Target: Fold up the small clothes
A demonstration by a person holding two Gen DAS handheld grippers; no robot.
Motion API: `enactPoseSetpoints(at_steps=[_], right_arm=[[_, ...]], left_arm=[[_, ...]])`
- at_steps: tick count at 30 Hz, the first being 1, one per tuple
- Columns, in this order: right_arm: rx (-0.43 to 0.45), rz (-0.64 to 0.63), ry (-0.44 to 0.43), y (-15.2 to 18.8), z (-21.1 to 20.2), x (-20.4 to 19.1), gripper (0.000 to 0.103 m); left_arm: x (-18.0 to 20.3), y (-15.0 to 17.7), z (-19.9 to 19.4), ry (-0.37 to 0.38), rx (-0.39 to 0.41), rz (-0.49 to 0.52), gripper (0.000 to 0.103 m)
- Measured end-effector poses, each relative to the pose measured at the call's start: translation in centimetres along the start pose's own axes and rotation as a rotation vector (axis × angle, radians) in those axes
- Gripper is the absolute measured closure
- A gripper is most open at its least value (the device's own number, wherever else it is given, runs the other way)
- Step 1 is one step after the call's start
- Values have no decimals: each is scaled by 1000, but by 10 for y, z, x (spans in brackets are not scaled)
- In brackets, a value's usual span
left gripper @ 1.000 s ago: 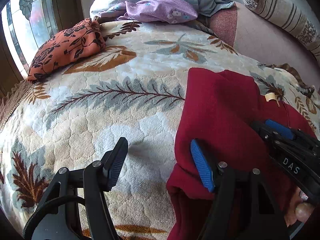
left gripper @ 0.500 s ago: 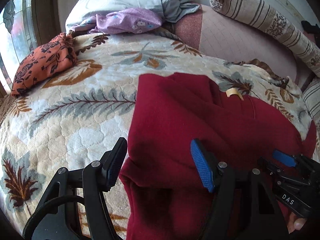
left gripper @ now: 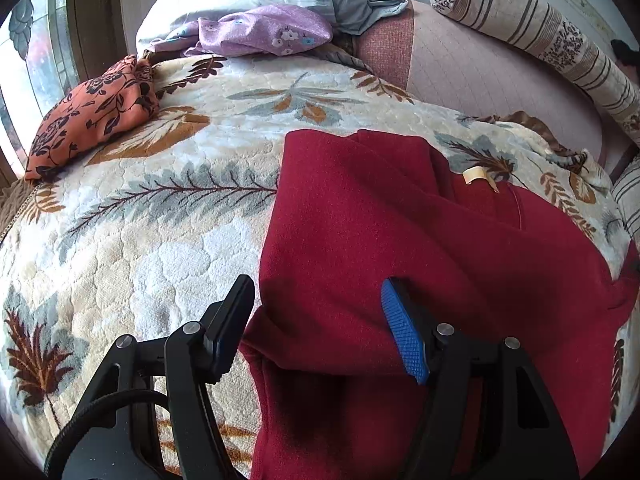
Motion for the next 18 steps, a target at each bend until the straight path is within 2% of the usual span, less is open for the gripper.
enactPoseSetpoints(at_steps=[2, 4, 5, 7, 13, 15, 17, 18], right_arm=[[6, 88, 78, -17, 7, 42, 30], [-9, 169, 158, -32, 17, 80, 29], [-7, 209, 171, -38, 21, 96, 29], [-3, 285, 185, -49, 28, 122, 29], [-43, 431, 175, -69, 62, 161, 29], [-43, 444, 164, -70, 72, 168, 39], [-35, 410, 194, -70, 75, 168, 67], [-33, 395, 200, -70, 75, 168, 73]], left_arm=[[1, 0, 0, -5, 3, 3, 37], [2, 0, 1, -8, 6, 9, 37], [3, 0, 1, -11, 7, 14, 37], [5, 0, 2, -18, 9, 22, 37], [7, 1, 3, -23, 14, 39, 37], [7, 0, 4, -24, 14, 42, 37], [8, -1, 5, -26, 13, 44, 37], [8, -1, 6, -27, 13, 45, 37]])
Point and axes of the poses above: each gripper's, at about its wrist camera, not at the fingertips, and z roughly the way its jaws point, x to its right, y to its underside, the point moved 1 cm from there along z, roughly the way its jaws point, and after that the axes turned 3 degrees about -y, right-handed, at the moved point
